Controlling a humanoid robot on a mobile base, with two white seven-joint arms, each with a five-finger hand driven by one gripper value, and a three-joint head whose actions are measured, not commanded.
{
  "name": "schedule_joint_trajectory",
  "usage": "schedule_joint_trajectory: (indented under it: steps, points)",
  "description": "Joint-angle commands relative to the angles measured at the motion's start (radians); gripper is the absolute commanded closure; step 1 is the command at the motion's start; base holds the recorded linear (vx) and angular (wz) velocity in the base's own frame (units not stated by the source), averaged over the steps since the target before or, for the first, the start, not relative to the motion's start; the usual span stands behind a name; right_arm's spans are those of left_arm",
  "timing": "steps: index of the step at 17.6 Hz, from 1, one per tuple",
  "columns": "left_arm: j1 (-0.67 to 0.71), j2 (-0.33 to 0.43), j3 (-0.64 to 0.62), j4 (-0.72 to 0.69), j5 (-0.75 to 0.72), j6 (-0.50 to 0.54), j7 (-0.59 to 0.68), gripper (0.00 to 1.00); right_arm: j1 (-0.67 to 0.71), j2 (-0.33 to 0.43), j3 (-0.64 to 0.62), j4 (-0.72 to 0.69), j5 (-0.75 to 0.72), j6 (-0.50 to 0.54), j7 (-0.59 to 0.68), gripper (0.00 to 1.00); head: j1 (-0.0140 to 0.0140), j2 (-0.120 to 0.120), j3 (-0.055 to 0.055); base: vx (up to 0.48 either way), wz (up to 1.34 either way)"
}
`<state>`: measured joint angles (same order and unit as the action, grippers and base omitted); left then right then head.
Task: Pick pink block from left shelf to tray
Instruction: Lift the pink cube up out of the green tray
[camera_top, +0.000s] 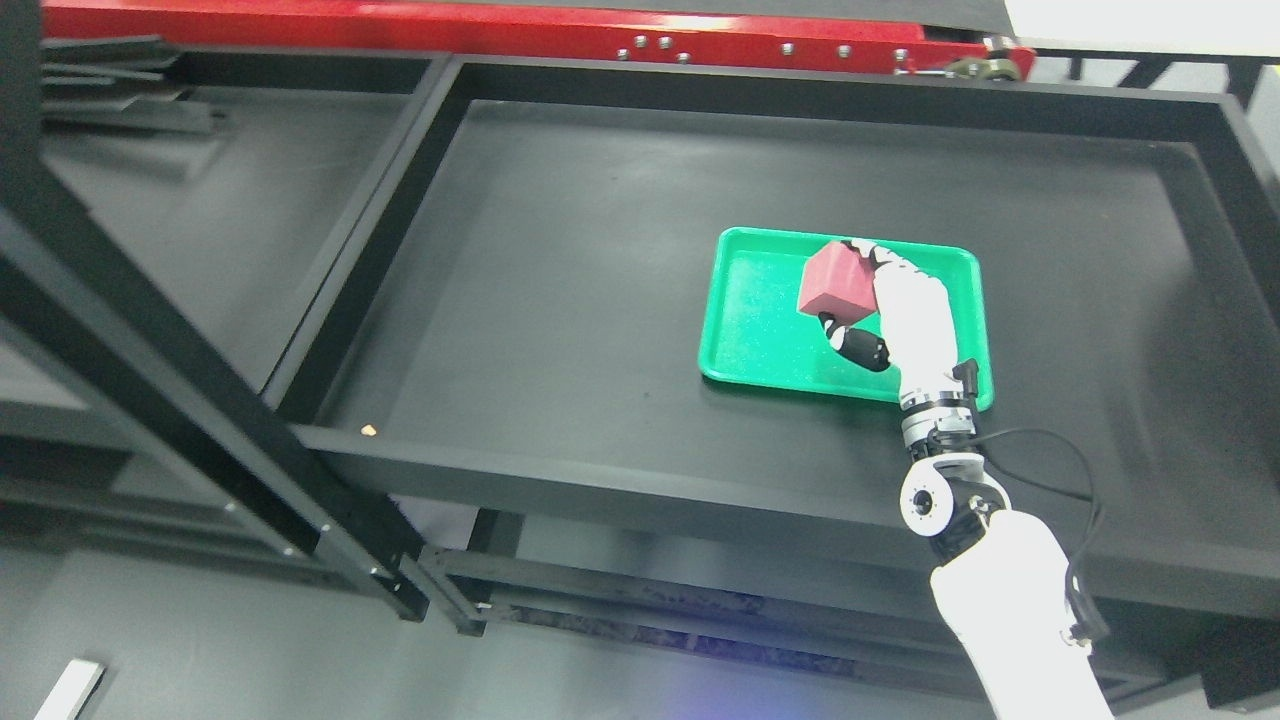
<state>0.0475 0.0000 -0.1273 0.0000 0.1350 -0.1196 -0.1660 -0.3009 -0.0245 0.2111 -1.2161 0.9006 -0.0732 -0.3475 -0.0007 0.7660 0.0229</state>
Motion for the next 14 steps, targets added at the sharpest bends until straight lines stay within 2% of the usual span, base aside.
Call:
schedule_joint_trajectory:
  steps: [1, 14]
  points:
    - [0.0, 0.017, 0.0, -0.017, 0.0, 0.0, 0.0, 0.0, -0.294, -0.043, -0.009, -0.112, -0.049, -0.034, -0.094, 0.96, 0.0, 0.0, 0.0, -0.088, 0.38]
    - [0.0, 0.017, 0.0, -0.017, 0.0, 0.0, 0.0, 0.0, -0.046, -0.163, -0.145, -0.292, -0.17, -0.103, -0.136, 0.96, 0.0, 0.0, 0.0, -0.112, 0.53]
